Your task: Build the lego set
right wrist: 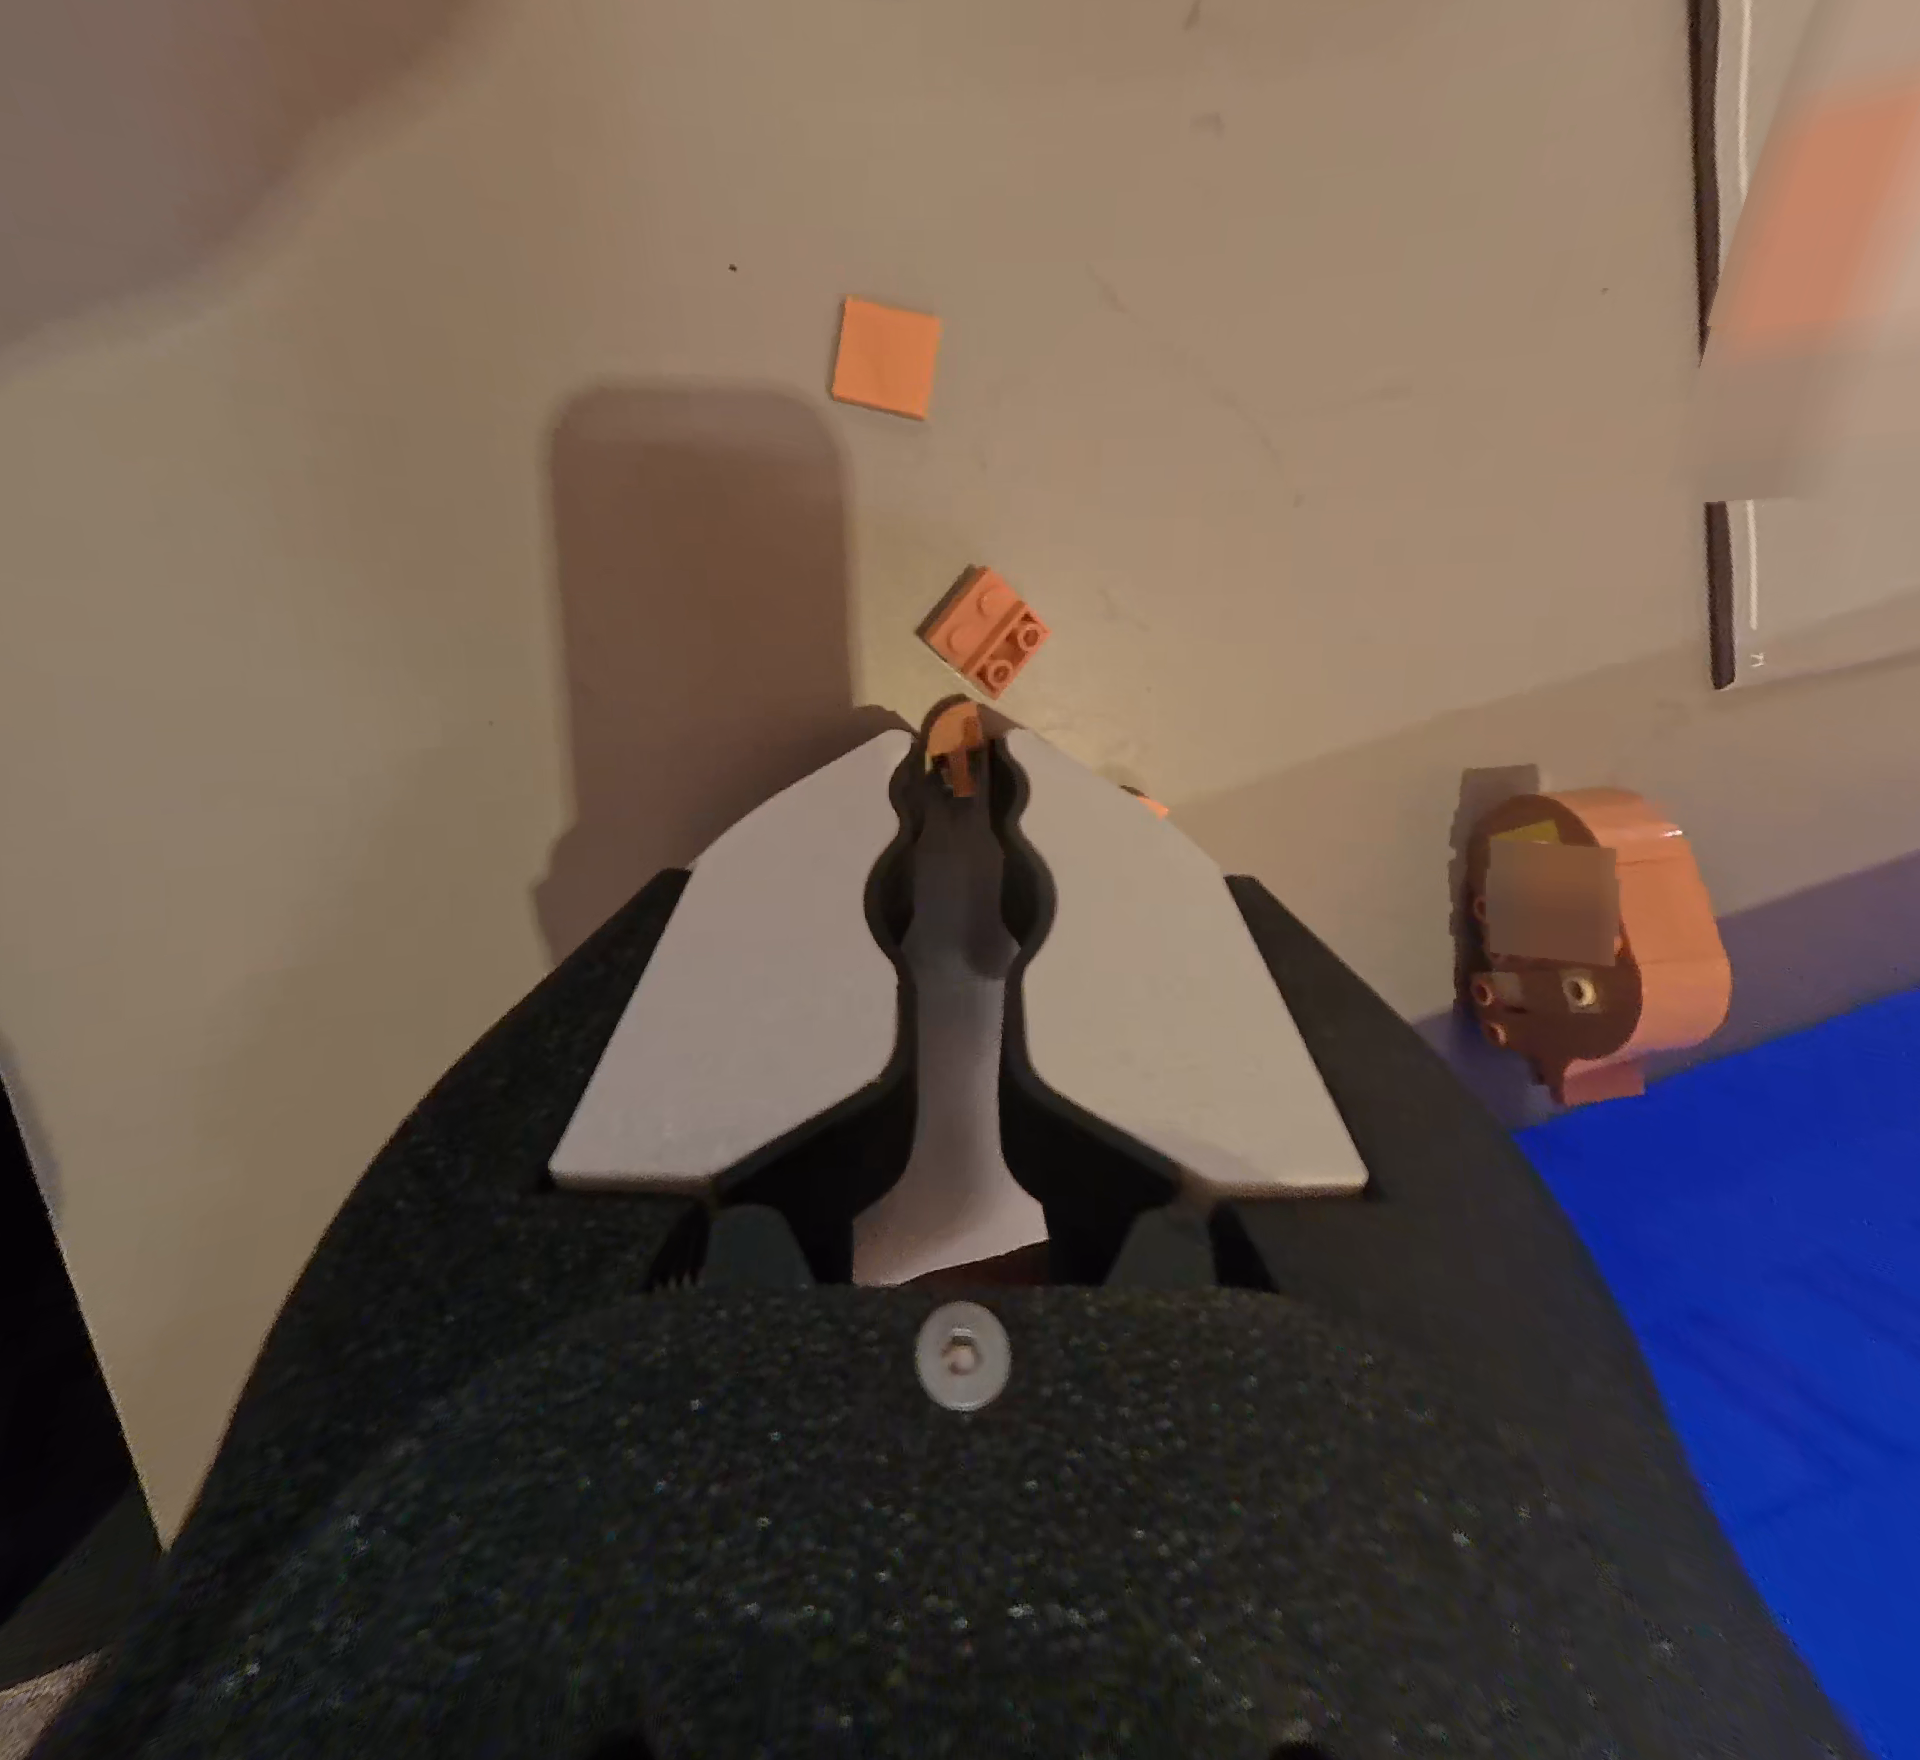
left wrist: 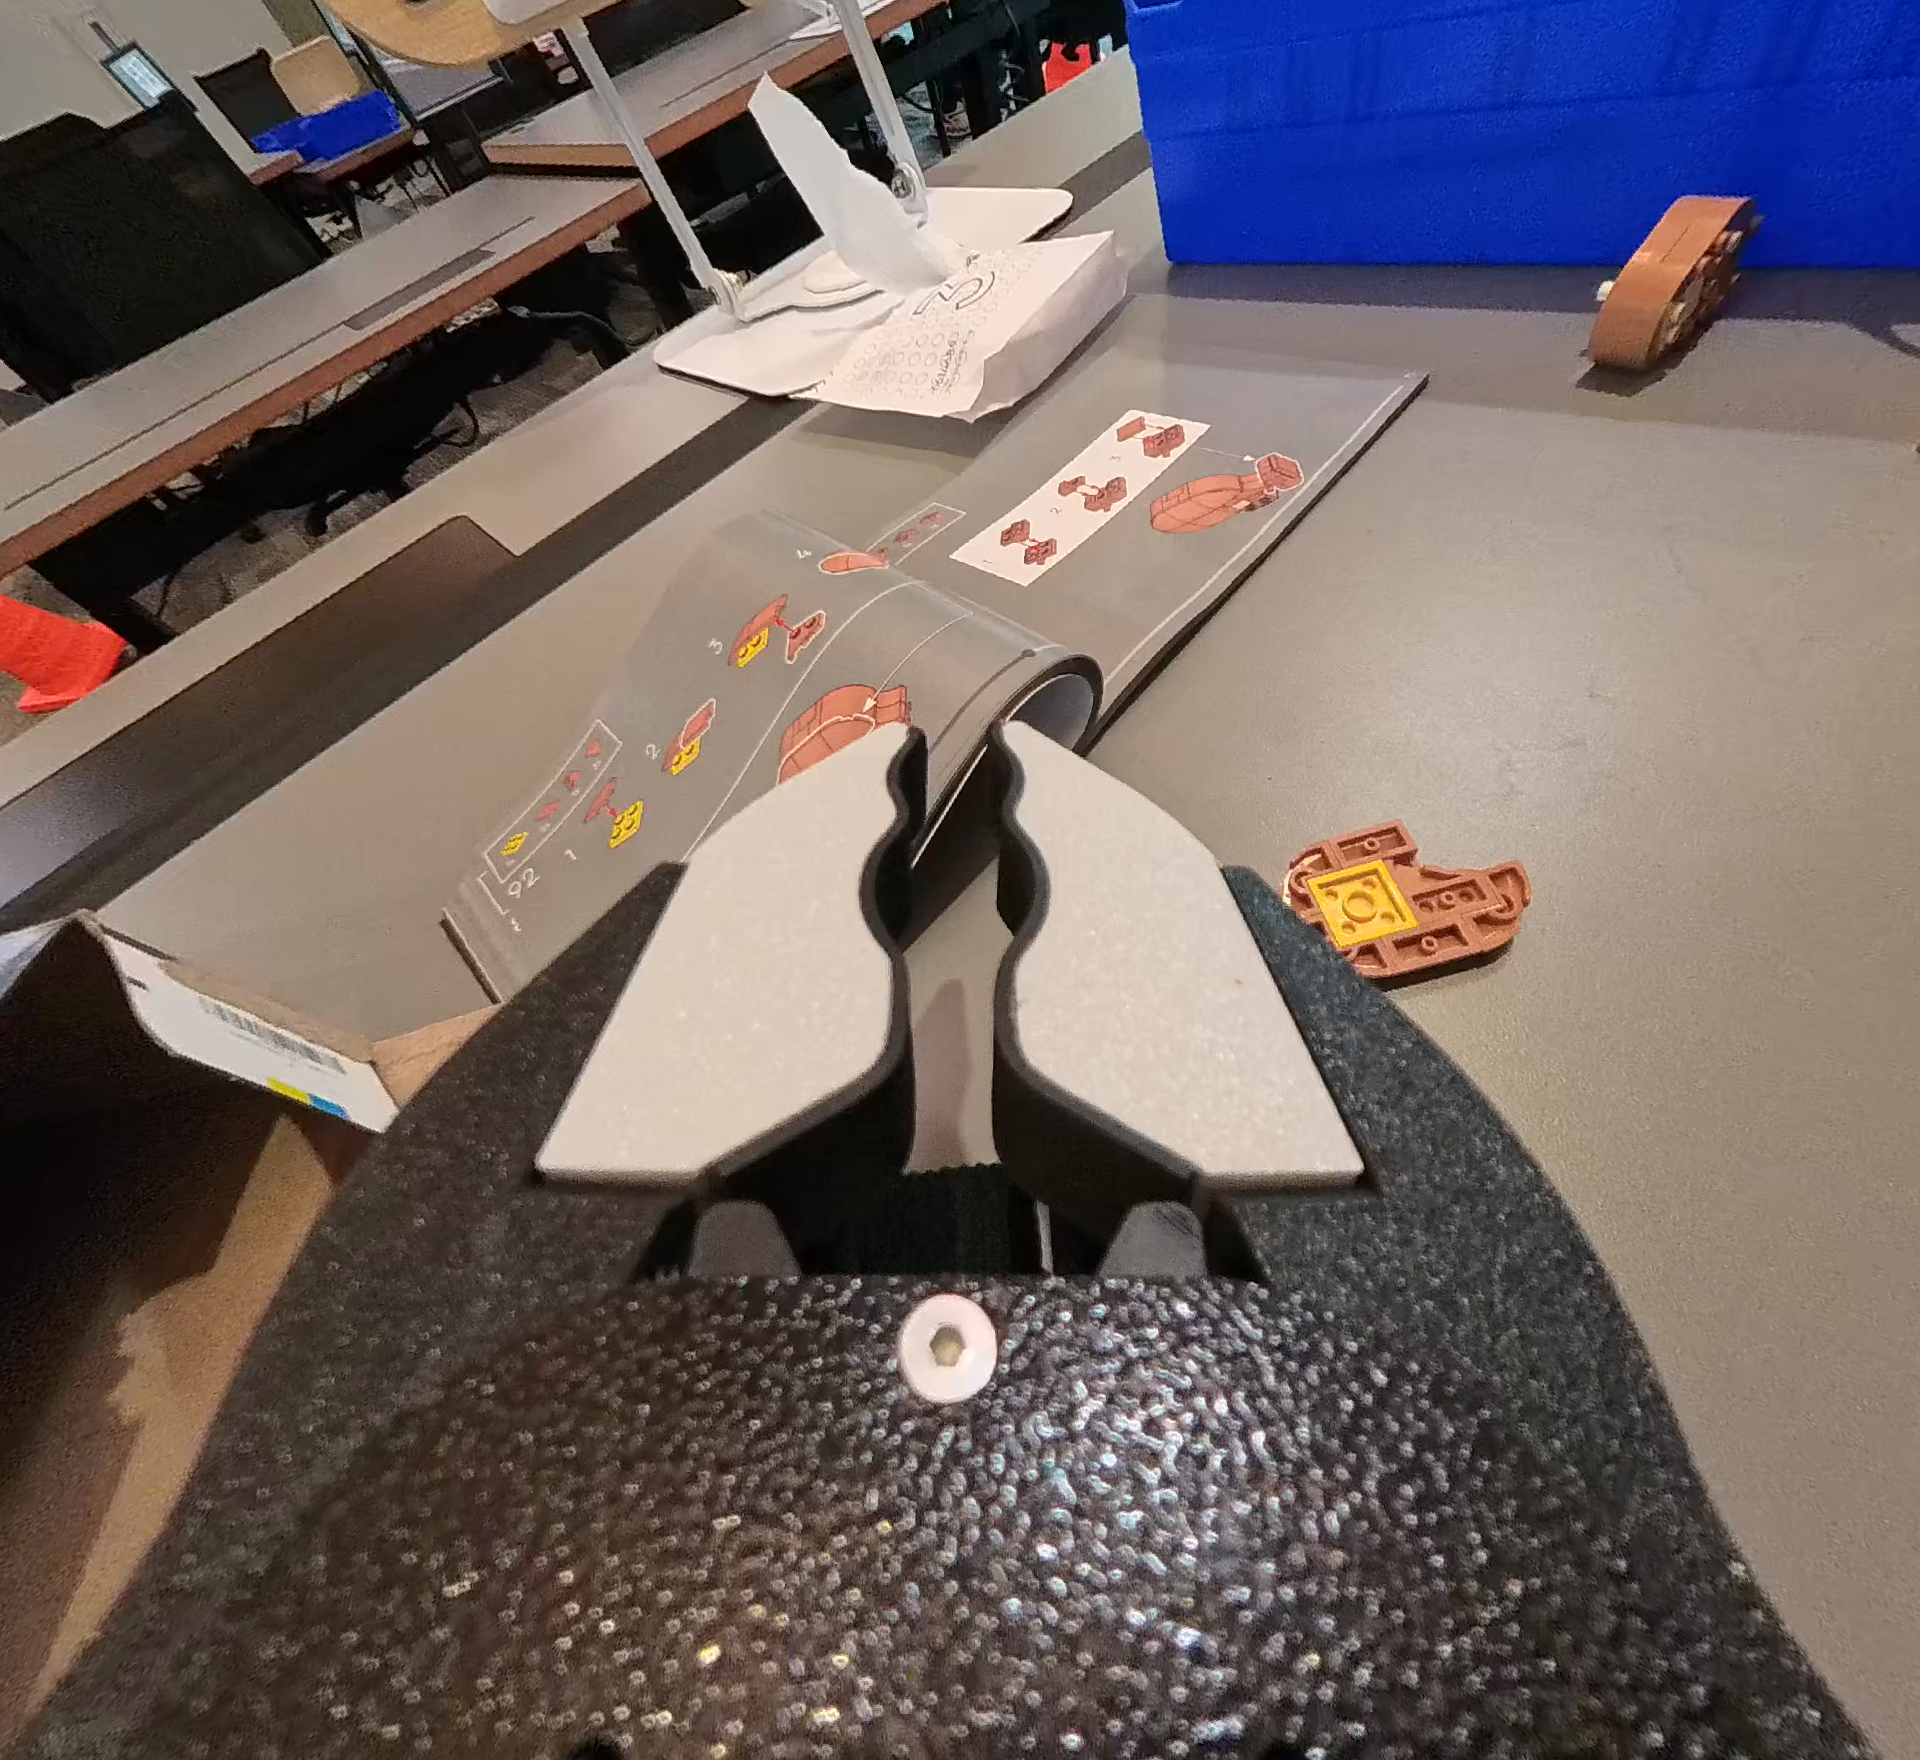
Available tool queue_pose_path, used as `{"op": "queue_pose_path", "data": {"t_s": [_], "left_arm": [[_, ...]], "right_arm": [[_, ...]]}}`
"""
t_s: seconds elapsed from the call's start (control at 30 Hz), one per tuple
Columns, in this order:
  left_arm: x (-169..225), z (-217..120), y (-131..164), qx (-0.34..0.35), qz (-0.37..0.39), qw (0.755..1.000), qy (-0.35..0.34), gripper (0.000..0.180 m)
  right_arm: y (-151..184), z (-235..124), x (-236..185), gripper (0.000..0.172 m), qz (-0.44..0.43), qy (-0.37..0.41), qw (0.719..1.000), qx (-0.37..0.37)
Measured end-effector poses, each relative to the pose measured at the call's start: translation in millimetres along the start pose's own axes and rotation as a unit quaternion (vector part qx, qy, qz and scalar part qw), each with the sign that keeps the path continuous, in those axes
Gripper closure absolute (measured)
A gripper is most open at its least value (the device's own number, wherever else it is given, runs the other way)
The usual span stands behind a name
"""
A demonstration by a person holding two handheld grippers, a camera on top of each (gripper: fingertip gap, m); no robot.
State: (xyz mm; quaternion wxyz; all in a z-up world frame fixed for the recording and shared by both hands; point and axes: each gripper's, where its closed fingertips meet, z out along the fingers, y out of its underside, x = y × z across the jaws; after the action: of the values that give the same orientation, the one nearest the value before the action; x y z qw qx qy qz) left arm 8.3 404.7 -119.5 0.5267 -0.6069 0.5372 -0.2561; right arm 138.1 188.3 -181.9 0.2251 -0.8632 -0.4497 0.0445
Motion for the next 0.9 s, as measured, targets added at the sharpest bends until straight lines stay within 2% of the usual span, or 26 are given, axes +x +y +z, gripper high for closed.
{"op": "queue_pose_path", "data": {"t_s": [0.2,0.4,0.6,0.7,0.9], "left_arm": [[-0.6,-0.2,-0.2,0.001,-0.002,1.0,-0.001,0.17],[-0.9,0.1,0.1,0.0,-0.003,1.0,-0.001,0.17],[-3.2,-0.5,-1.2,0.005,-0.003,1.0,-0.008,0.17],[-4.6,-0.9,-2.0,0.009,-0.001,1.0,-0.012,0.17],[-8.7,-0.7,-2.9,0.014,-0.001,1.0,-0.022,0.17]], "right_arm": [[-7.6,-11.4,2.9,0.153,0.024,0.0,0.998,0.057],[-16.5,-41.4,-0.9,0.153,0.031,-0.014,0.99,0.138],[-29.0,-71.4,15.0,0.154,0.026,0.028,0.968,0.247],[-33.3,-67.2,10.6,0.155,0.009,0.049,0.953,0.298],[-29.1,-54.7,5.3,0.154,-0.044,0.118,0.929,0.349]]}}
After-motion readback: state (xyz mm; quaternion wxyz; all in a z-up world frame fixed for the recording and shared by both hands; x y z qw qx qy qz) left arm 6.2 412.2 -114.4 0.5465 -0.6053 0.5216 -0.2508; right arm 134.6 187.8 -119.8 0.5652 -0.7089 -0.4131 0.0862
